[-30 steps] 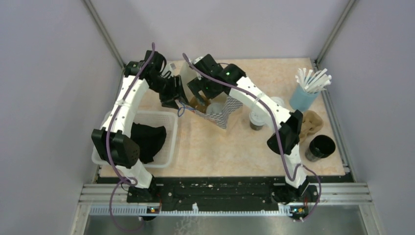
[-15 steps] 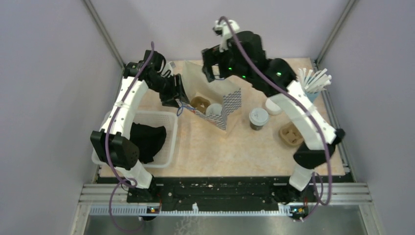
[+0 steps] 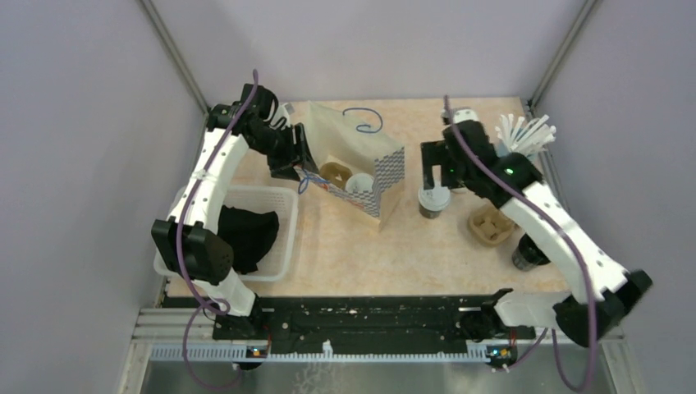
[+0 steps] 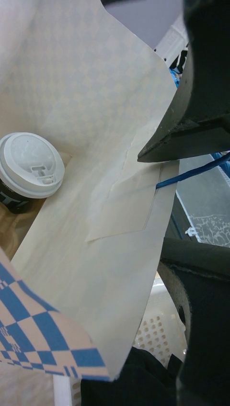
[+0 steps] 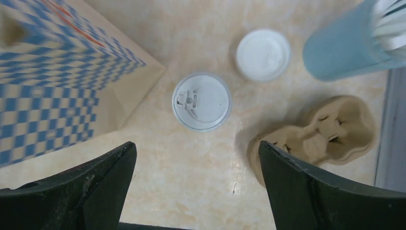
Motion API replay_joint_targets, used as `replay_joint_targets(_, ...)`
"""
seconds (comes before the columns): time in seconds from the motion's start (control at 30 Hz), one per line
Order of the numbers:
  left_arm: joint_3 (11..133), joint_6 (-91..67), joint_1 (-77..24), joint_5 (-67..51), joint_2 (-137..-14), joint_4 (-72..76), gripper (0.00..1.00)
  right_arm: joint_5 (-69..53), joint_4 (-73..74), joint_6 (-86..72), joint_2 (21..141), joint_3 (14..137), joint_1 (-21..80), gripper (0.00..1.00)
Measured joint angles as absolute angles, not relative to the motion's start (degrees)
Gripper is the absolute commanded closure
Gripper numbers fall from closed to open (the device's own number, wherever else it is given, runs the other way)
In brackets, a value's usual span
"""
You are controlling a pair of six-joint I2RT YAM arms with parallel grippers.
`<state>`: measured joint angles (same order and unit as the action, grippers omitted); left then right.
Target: Pack the takeout coffee
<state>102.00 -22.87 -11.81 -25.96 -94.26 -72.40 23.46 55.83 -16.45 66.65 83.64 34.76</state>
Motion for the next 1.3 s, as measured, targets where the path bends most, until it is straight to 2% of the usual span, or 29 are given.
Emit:
replay_joint_targets(0.17,101.97,-22.90,-11.81,-25.98,-94.26,-72.40,0.34,15.92,54.24,-18.52,78.89,76.60,30.24,0.02)
replay_joint_targets(0.3,101.97,-23.03,-11.81,-26.00,-94.26,-72.40,0.34,12.78,53.32,-19.16,83.44,75.72,28.58,0.03)
replay_joint_targets(0.83,101.97,-23.03,-11.81,-26.00,-94.26,-72.38,0.33,9.47,49.54,-17.85,86.35,72.82,24.73,0.04)
replay_joint_targets(1.3,101.54,-22.81,-11.81,-26.41,-94.26,-72.16,0.31,0.14,47.62,1.65,86.43,72.36,22.85,0.04)
